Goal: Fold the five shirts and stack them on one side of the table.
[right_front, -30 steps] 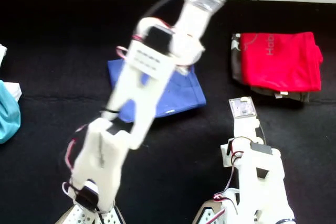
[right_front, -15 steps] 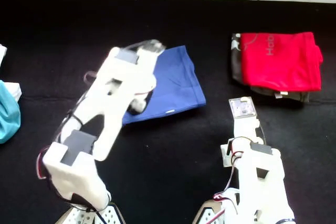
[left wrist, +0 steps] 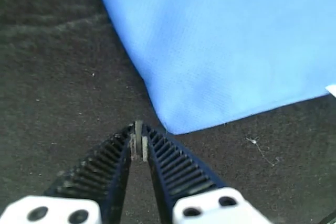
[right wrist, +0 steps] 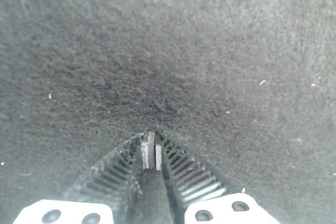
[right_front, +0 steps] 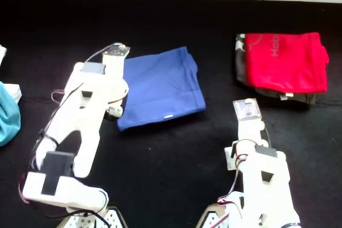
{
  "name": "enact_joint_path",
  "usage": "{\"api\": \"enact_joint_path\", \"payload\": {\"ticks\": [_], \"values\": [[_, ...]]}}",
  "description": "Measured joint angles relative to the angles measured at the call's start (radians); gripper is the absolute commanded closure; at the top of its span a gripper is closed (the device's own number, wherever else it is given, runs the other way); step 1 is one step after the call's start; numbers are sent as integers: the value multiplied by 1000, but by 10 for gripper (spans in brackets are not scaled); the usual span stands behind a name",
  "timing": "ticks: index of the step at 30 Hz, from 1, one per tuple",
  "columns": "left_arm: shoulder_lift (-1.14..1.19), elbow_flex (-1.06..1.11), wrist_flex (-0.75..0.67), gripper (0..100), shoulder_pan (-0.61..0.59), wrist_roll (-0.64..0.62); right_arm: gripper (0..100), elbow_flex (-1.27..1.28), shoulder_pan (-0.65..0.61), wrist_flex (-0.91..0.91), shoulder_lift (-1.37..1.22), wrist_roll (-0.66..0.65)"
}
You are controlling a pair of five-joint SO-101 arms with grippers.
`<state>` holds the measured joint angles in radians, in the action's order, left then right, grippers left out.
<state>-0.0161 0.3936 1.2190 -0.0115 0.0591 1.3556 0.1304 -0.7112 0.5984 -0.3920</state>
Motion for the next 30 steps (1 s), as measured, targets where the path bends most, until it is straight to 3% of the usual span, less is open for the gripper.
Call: {"api": "enact_joint_path", "payload": {"ticks": [6,11,15,21,25,30], "values": [[-34,144,-18,988,-135,92,990,0,0,0,0,0],[-34,322,-183,990,-250,209,990,0,0,0,0,0],[-69,419,-311,990,-296,229,990,0,0,0,0,0],[-112,479,-364,990,-305,229,990,0,0,-5,0,0],[-166,539,-407,990,-305,229,990,-63,0,-98,-3,0],[-238,612,-465,990,-307,229,990,-258,2,-344,-11,0]]}}
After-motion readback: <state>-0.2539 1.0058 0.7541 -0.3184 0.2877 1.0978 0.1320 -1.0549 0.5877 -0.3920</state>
